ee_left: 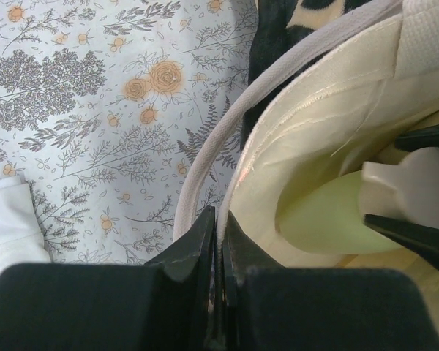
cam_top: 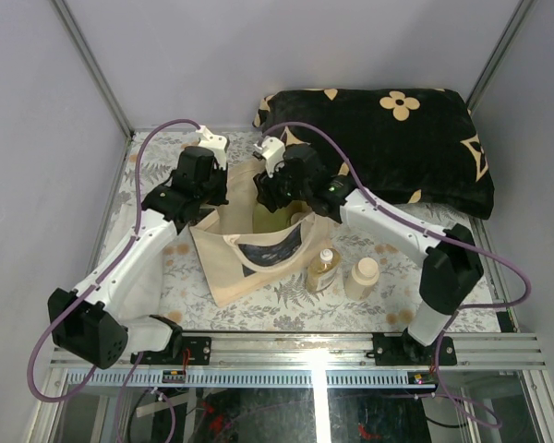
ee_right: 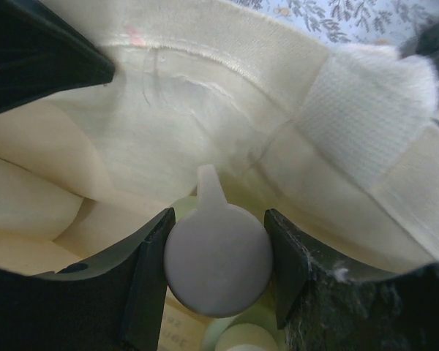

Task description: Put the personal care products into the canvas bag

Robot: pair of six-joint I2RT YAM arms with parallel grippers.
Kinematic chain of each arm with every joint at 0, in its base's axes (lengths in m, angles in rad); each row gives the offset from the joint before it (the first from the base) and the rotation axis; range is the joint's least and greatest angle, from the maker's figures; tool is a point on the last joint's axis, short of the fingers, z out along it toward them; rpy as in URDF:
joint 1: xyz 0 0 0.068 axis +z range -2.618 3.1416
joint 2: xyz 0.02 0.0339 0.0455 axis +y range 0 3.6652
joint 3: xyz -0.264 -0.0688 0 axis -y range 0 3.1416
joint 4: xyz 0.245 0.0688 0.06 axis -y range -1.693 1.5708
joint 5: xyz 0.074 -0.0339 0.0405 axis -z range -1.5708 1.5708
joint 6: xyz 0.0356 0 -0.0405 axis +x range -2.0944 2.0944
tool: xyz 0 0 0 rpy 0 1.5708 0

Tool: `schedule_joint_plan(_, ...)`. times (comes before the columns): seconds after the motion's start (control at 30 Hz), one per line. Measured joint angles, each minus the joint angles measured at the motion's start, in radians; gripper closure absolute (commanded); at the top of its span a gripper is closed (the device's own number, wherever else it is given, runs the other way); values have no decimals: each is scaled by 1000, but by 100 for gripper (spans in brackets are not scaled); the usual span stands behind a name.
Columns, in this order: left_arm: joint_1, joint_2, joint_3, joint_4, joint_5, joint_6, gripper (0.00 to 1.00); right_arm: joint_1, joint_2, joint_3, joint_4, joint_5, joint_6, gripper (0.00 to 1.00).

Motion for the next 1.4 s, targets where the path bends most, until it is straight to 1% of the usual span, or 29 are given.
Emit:
schedule_joint_plan(0.1, 0, -4, 0, -2, 0, 0, 100, 6, 36, 0, 6, -1, 3, 72)
schedule_joint_plan(0.17, 0, -6, 0, -3, 0, 0, 100, 10, 54, -9, 8, -1, 5, 63)
schedule_joint_plan(0.2, 0, -8, 0, -4, 0, 0, 100, 13, 58, -18, 7, -1, 5, 57)
schedule_joint_plan(0.3, 0, -10, 2, -8, 0, 0, 100, 17, 58, -40, 6, 1, 7, 45)
schedule_joint_plan(0.4, 0, -10, 3, -10, -1, 0, 100, 18, 58, -48, 8, 8, 8, 34)
schedule_joint_plan(0.53, 0, -10, 4, -10, -2, 0, 100, 15, 47, -49, 55, 65, -1, 20)
schedule_joint_plan(0.6, 0, -10, 4, -10, -2, 0, 100, 14, 33, -48, 70, 81, 0, 16)
schedule_joint_plan(0.63, 0, -10, 4, -10, -2, 0, 100, 14, 26, -48, 77, 84, 0, 11)
schedule_joint_plan(0.77, 0, -10, 4, -10, -3, 0, 100, 14, -5, -32, 79, 100, 3, 9)
schedule_joint_plan(0.87, 0, -10, 4, -10, -3, 0, 100, 16, -40, -7, 76, 144, 5, 3)
schedule_joint_plan(0.9, 0, -10, 4, -10, -3, 0, 100, 16, -62, -3, 76, 174, 6, 0)
schedule_joint_plan(1.07, 0, -10, 4, -10, -3, 0, 100, 16, -209, 3, 20, 391, 1, 1)
schedule_joint_plan(1.17, 0, -9, 4, -10, -3, 0, 100, 15, -314, 13, -51, 544, 2, 1)
schedule_joint_plan(1.27, 0, -6, 8, -11, -2, 0, 100, 15, -394, 40, -166, 678, 43, 0)
schedule_joint_plan(1.33, 0, -3, 10, -10, -1, 0, 100, 15, -438, 56, -275, 754, 124, 1)
schedule_joint_plan(1.4, 0, 2, 12, -10, 1, 0, 100, 14, -468, 56, -381, 796, 215, 1)
